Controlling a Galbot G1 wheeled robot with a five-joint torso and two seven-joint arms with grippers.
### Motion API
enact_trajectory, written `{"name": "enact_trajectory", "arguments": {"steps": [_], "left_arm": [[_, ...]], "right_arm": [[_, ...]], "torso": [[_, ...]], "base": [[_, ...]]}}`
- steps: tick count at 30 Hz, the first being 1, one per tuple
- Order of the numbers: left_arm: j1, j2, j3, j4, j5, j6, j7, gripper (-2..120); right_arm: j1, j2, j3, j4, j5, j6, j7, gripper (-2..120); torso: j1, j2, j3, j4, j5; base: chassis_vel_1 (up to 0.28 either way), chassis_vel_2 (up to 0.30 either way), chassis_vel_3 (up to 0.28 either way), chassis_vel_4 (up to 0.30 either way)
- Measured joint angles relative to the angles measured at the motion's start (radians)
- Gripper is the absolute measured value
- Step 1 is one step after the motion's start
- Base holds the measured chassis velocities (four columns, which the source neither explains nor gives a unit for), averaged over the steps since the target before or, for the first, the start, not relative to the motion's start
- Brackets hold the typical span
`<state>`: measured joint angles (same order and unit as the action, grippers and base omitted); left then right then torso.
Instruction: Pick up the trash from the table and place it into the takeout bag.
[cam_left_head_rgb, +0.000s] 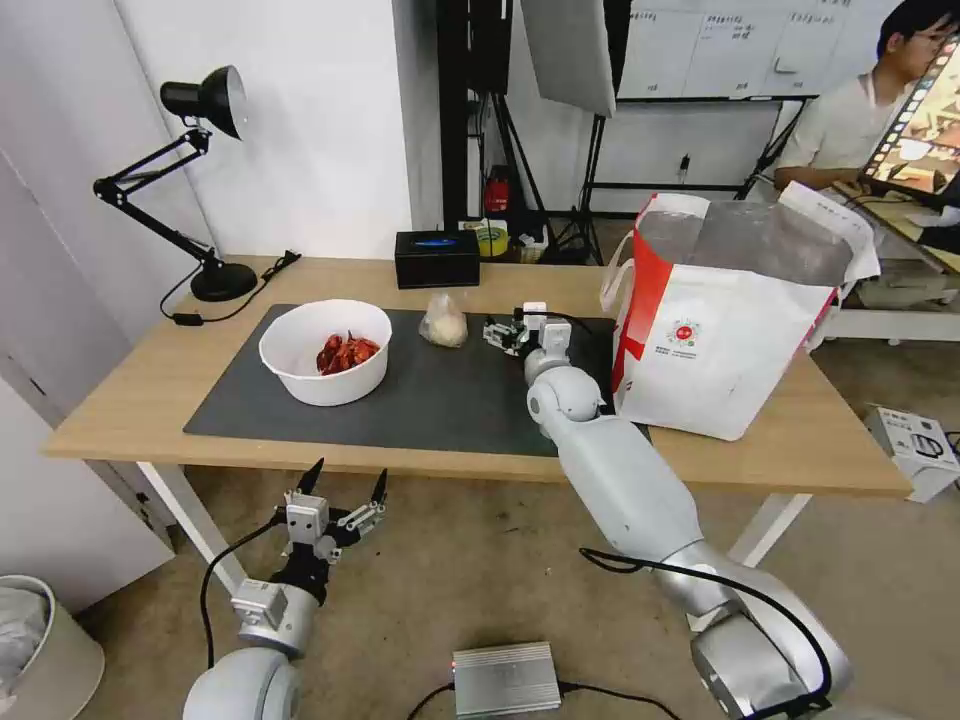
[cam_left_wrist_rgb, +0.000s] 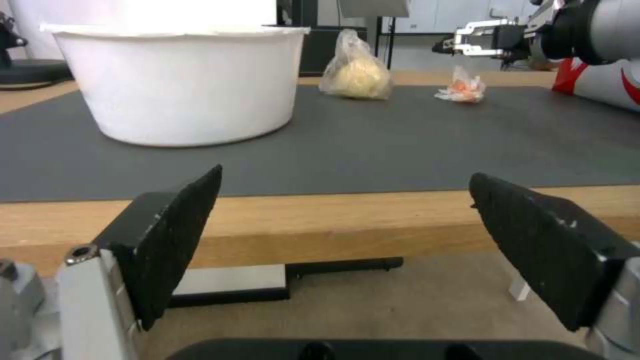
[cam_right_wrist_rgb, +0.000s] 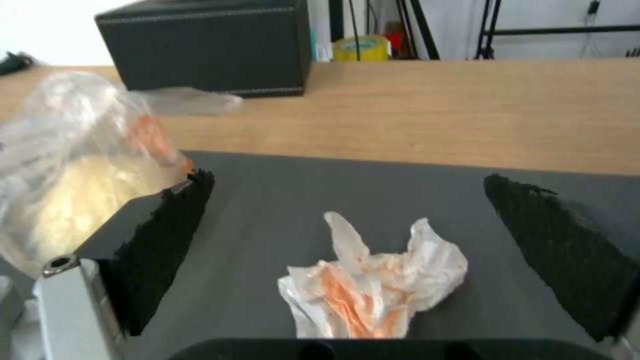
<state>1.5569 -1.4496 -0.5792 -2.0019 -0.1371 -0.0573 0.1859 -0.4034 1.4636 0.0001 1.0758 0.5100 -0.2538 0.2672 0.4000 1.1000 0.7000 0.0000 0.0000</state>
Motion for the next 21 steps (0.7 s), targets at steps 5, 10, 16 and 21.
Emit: {"name": "enact_trajectory", "arguments": {"steps": [5,10,16,21], "left_arm": [[-0.001,-0.004,0.002,0.003,0.002,-0.001,0.001,100],[-0.001,-0.007,0.003,0.005,0.003,-0.002,0.002,100],[-0.002,-0.008,0.004,0.01,0.004,-0.003,0.004,100],[-0.003,-0.008,0.004,0.013,0.004,-0.004,0.004,100]], "right_arm": [[0.003,0.001,0.0,-0.011,0.009,-0.004,0.002,100],[0.004,0.006,0.0,-0.029,0.014,-0.005,0.002,100],[0.002,0.015,0.003,-0.045,0.013,-0.004,0.002,100],[0.002,0.023,0.006,-0.057,0.012,-0.004,0.002,90]], "torso": [[0.0,0.0,0.0,0.0,0.0],[0.0,0.0,0.0,0.0,0.0],[0.0,0.0,0.0,0.0,0.0],[0.0,0.0,0.0,0.0,0.0]], "base": [[0.0,0.0,0.0,0.0],[0.0,0.0,0.0,0.0],[0.0,0.0,0.0,0.0],[0.0,0.0,0.0,0.0]]}}
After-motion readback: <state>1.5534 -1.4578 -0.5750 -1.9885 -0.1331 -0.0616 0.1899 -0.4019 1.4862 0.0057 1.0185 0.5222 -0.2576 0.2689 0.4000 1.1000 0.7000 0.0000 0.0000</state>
